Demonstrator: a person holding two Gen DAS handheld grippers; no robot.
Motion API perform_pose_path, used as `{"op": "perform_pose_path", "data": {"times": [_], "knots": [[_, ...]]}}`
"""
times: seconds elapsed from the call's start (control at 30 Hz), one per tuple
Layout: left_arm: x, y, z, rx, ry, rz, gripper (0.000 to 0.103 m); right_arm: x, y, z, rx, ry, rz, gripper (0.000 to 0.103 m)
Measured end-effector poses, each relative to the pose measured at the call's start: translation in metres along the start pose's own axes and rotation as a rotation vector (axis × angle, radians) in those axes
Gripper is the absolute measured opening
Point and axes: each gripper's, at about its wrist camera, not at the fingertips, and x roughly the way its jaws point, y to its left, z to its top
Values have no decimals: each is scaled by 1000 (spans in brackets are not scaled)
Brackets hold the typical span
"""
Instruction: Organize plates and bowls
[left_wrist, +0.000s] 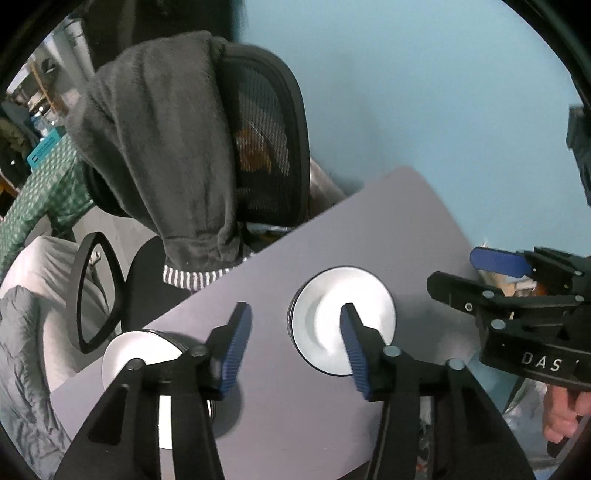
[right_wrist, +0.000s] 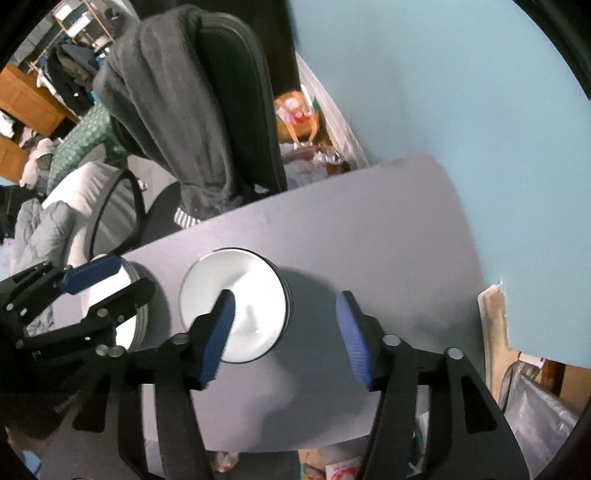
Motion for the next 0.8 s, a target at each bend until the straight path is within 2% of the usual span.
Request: {"op": "perform_pose_path", "data": {"times": [0.2, 0.3, 0.47, 0.63, 0.8], "knots": [[-17, 6, -2, 12, -29, -27, 54, -20, 3, 2, -46, -39, 11, 70], [-15, 9, -6, 32, -30, -2, 53, -24, 6, 0, -81, -50, -2, 70], [-6, 18, -12, 17, -22, -23, 53, -22, 2, -1, -123, -55, -27, 71], [4, 21, -18, -6, -32, -97, 53, -9, -5, -1, -132, -47, -24, 71], [18, 21, -18, -18, -23, -134, 53, 10, -14, 0, -123, -27, 7, 71]]}}
